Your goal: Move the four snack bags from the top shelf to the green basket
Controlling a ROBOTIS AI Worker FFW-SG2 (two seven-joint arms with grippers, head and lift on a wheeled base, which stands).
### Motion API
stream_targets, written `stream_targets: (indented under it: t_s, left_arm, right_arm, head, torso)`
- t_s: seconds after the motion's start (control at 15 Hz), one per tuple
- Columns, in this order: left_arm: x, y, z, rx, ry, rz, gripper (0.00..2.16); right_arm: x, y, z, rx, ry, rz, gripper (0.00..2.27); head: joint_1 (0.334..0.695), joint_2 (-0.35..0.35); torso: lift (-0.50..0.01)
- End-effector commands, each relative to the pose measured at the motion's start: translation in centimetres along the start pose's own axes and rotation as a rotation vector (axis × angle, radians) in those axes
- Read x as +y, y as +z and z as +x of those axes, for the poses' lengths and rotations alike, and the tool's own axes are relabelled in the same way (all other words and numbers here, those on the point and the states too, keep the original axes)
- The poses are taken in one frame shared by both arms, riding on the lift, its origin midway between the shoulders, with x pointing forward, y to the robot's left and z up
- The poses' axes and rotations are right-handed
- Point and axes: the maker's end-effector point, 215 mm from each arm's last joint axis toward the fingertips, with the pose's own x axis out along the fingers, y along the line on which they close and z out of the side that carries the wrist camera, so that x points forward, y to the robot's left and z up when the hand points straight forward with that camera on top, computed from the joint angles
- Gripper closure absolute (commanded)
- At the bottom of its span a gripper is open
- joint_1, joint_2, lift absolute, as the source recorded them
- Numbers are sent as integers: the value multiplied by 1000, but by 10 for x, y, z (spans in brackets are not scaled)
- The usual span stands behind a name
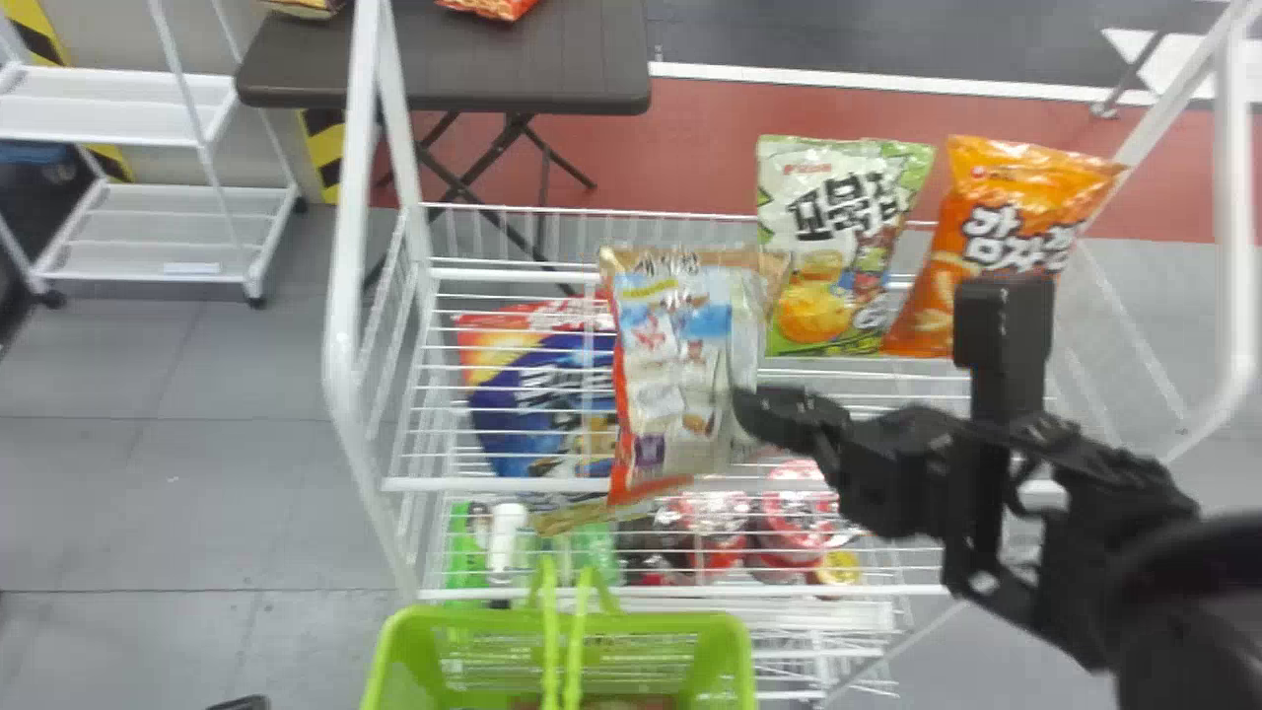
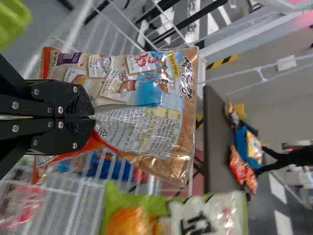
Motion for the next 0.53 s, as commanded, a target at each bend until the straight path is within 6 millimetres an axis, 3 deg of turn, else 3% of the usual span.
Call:
stream_targets:
  t_s: [0.0, 0.07, 0.13, 0.2, 0.27, 0.47]
  left_arm:
    - [0, 3, 3, 0, -1, 5, 1663]
    - [0, 4, 5, 0, 0, 8, 1663]
    - [0, 4, 5, -1, 1, 7, 1663]
    - [1, 3, 5, -1, 2, 6, 1663]
    - [0, 3, 5, -1, 0, 6, 1663]
    - [-1, 0, 10, 5, -3, 3, 1663]
  right_arm:
    - [-11, -49, -66, 138, -36, 111, 2219]
    - [-9, -70, -86, 195, -44, 168, 2219]
    - [-8, -73, -102, 189, -41, 211, 2219]
    - [-12, -63, -112, 157, -49, 212, 2219]
    - [-12, -70, -117, 166, -43, 233, 2219]
    - [4, -130, -116, 275, -29, 344, 2219]
  head:
    - [695, -260]
    - [695, -299]
    - [695, -346]
    - [695, -350]
    - [695, -350]
    - [695, -350]
  torso:
    - [0]
    - [0]
    - [0]
    - [0]
    - [0]
    - [0]
